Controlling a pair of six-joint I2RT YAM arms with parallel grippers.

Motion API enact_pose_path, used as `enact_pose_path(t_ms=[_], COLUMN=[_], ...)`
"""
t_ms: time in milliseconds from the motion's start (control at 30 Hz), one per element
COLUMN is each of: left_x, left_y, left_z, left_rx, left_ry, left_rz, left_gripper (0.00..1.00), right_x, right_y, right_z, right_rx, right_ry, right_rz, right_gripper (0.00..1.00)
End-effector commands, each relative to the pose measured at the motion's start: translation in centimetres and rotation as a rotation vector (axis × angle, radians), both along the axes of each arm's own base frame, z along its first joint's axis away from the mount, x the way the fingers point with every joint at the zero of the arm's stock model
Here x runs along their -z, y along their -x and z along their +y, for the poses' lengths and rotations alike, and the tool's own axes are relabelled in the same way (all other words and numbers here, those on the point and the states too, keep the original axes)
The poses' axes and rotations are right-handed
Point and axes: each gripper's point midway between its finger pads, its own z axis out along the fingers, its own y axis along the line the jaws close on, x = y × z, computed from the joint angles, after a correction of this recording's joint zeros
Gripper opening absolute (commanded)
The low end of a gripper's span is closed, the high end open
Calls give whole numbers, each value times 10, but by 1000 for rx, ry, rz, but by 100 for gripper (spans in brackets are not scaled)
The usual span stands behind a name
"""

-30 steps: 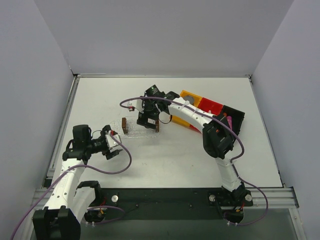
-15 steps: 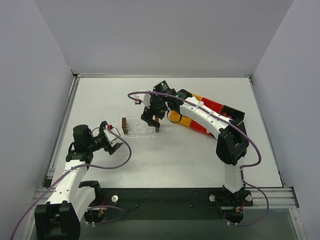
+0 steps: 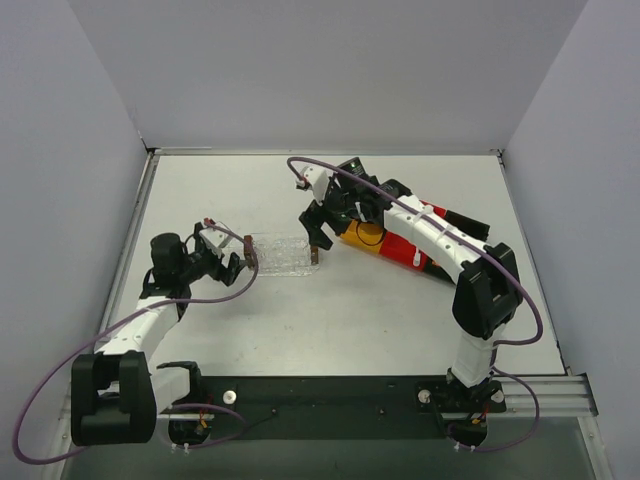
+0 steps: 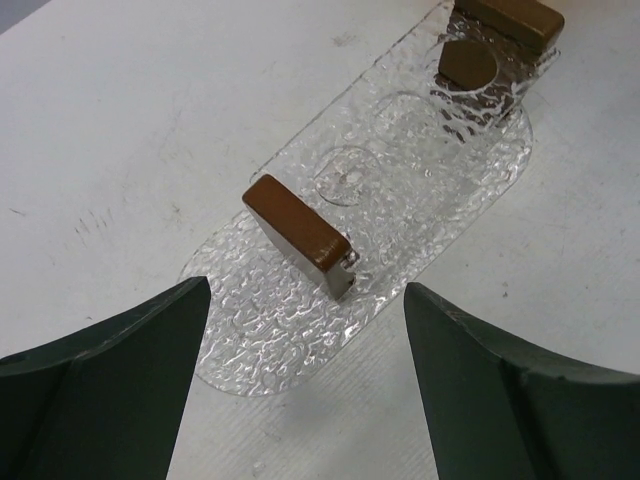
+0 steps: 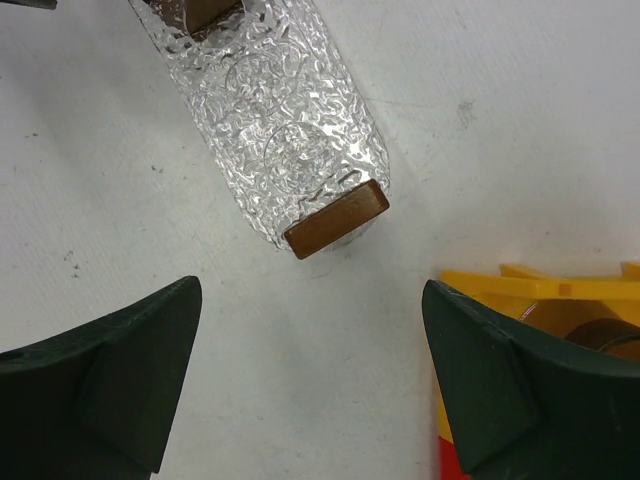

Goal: Prepare toiletry sets of a toothbrush and toothpaste on the tray

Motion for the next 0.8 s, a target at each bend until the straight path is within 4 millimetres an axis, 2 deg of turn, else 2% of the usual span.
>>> enact_pose_path(t_ms=[0, 100, 167, 367, 767], left_x=[-41, -41, -39, -27, -18], left_y=[-28, -33, -32, -35, -34], left_z=[0, 4, -9, -15, -25], left_rx=[-97, -152, -126, -138, -113], left_ry=[97, 118, 114, 108, 154], left_rz=[-36, -1, 13, 62, 129], left_gripper=[88, 88, 88, 87, 87], right_x=[-1, 8, 11, 27, 52], right_y=[6, 10, 11, 12, 18], right_z=[-2, -4, -5, 0, 12], right_rx=[87, 115, 129, 145, 160], right_ry=[-83, -89, -96, -106, -139], right_rz=[107, 143, 153, 208, 313], right_gripper=[85, 84, 84, 82, 80])
